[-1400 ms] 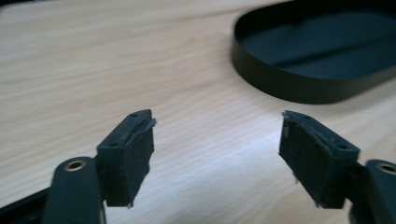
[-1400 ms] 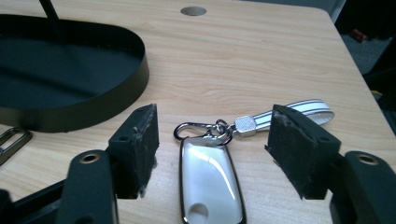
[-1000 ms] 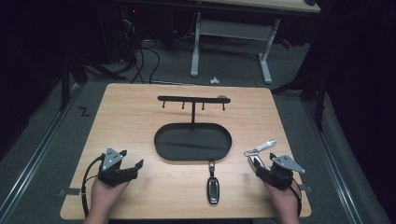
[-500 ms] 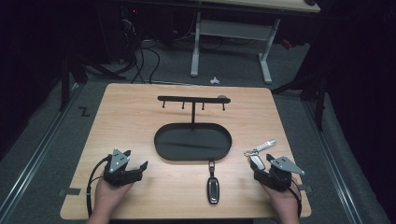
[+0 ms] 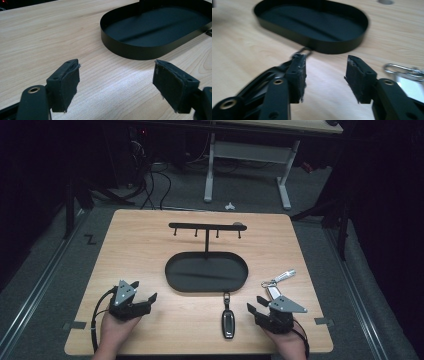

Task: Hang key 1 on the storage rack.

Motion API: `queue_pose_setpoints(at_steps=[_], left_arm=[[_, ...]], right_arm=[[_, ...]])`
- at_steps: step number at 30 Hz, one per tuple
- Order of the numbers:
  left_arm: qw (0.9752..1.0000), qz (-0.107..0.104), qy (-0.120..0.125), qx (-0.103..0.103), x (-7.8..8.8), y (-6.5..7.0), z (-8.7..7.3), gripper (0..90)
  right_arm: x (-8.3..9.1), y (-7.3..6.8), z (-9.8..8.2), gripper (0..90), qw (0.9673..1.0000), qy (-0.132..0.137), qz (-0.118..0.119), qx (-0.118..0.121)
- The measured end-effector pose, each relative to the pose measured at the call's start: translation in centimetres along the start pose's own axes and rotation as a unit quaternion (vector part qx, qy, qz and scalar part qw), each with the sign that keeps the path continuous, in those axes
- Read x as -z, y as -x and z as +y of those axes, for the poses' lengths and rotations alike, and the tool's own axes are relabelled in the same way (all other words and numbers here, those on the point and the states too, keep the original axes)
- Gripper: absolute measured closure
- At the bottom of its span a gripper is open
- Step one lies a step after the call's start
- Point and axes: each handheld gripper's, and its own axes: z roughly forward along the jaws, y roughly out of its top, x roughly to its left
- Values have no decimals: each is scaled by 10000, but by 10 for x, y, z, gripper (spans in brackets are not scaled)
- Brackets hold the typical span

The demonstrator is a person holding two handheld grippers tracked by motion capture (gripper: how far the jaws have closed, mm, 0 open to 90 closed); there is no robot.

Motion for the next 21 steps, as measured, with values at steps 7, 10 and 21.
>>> queue_pose_setpoints(at_steps=[7,10,21], left_arm=[[10000,-28,-47,-27,-3,1,-1,224],[10000,-41,-65,-53,-3,1,-1,224],[9999,-87,-103,-87,-4,2,-2,224]], right_arm=[[-4,-27,0,799,9988,-123,438,174],[-10,-38,0,900,9967,-269,721,267],[-25,-57,-4,900,9906,-774,962,598]])
